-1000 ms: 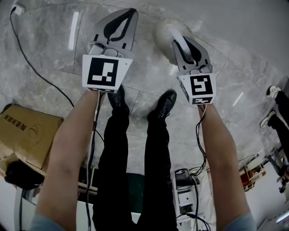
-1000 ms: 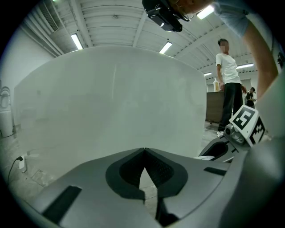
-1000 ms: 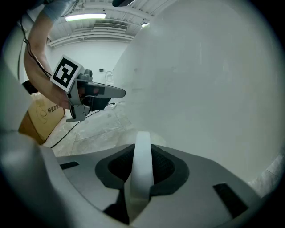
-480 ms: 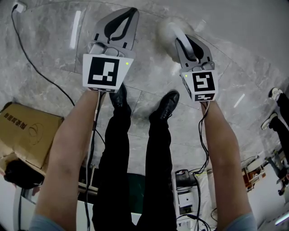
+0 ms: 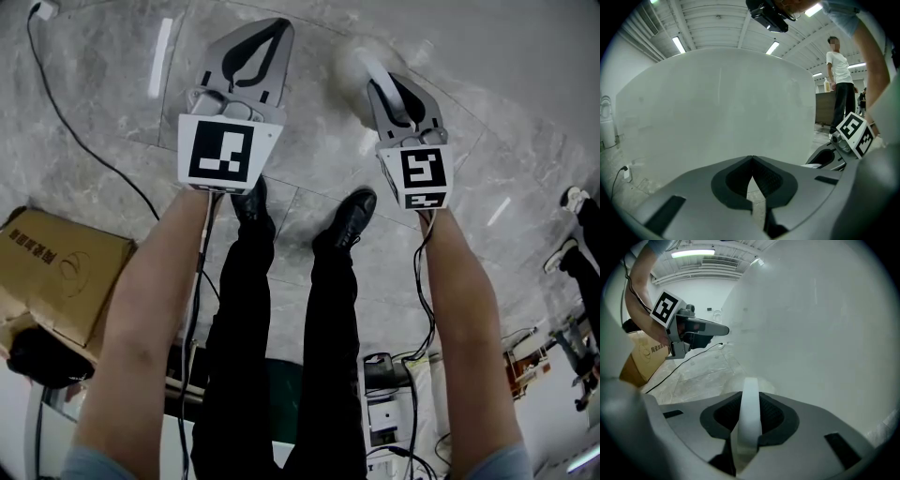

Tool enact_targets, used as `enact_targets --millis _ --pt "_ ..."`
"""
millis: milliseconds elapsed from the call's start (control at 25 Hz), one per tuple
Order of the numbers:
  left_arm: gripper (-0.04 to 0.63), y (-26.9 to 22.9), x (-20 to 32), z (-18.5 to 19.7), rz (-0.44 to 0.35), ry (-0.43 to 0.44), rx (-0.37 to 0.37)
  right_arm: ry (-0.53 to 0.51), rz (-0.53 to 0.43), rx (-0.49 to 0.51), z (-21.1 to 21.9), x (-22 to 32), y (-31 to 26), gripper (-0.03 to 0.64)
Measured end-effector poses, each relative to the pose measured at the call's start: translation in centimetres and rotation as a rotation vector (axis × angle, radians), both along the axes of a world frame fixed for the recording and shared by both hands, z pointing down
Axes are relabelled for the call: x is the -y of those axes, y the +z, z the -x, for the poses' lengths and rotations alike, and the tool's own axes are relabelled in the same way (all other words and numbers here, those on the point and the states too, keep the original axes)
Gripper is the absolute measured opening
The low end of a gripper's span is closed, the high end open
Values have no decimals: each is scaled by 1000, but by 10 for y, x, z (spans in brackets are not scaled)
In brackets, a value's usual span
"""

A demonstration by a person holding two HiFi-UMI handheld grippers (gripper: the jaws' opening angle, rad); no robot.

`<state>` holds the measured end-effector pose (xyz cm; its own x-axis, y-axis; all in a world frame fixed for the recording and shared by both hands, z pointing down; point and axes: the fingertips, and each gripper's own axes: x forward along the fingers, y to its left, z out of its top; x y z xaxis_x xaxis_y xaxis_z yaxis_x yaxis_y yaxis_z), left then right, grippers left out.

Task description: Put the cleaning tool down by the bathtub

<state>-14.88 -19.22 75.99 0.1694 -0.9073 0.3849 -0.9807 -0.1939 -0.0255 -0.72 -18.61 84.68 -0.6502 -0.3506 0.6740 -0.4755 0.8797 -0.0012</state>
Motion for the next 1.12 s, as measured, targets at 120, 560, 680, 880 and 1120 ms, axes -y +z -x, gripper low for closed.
enact_targets --millis 120,560,680,880,1120 --pt "15 1 -1 -2 6 3 3 18 -11 -10 -2 5 2 104" --pt "15 -6 5 -6 -19 13 9 39 -27 -24 -9 15 0 124" --pt "15 -7 5 -7 -20 13 7 49 -22 -23 -12 12 1 121" --pt "15 -11 5 -8 -23 14 12 56 -22 -16 -11 9 -5 115" --pt "15 -33 6 -10 -40 9 7 77 -33 15 -7 6 -33 104"
